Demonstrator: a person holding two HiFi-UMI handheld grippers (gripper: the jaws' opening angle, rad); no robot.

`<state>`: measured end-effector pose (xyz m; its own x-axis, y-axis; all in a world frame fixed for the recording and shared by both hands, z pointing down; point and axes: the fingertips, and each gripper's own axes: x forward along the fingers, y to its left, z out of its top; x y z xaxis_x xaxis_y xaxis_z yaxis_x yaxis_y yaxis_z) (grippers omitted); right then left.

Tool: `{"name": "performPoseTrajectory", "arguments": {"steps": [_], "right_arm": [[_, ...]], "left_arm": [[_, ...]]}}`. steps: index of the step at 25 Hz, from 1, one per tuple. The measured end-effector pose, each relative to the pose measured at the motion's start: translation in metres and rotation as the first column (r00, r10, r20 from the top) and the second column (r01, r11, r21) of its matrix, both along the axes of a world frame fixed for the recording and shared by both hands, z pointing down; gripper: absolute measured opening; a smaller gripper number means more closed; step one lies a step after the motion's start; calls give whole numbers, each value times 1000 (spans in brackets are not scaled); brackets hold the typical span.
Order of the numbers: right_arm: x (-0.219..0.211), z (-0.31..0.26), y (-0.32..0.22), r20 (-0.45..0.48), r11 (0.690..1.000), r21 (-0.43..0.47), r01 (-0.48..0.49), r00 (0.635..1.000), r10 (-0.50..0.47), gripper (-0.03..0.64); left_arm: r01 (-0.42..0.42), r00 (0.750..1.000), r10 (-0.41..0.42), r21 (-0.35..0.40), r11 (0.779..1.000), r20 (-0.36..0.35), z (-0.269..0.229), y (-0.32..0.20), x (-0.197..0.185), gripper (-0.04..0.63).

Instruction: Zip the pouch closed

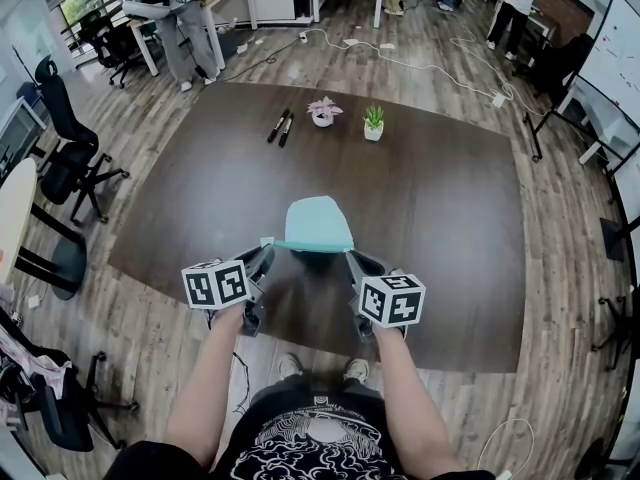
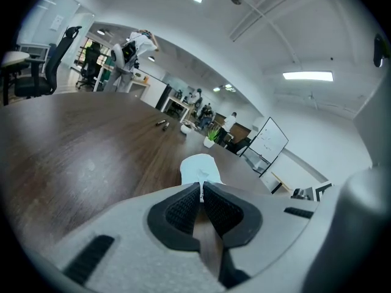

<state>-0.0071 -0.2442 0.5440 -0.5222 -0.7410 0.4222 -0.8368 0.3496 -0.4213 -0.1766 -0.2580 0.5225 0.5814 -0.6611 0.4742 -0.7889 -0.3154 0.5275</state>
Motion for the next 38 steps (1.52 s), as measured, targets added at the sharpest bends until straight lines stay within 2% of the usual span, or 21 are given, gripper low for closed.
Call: {"name": "performPoseTrajectory", "arguments": {"steps": [12, 31, 36, 38], "right_arm": [[9, 17, 5, -69, 999, -37, -9, 998, 6, 3], [18, 45, 16, -187, 994, -109, -22, 982, 1, 8], [18, 50, 18, -191, 992, -121, -19, 982, -5, 65], [17, 52, 20, -192, 992, -124, -21, 981, -3, 69]], "left_arm": [[-40, 999, 42, -49, 998, 33, 21, 13, 9, 23], [-119, 982, 134, -110, 987, 135, 50, 31, 19, 23], [-113, 979, 130, -112, 987, 158, 56, 32, 16, 28], [-110, 979, 127, -116, 987, 158, 58, 34, 14, 65]]}}
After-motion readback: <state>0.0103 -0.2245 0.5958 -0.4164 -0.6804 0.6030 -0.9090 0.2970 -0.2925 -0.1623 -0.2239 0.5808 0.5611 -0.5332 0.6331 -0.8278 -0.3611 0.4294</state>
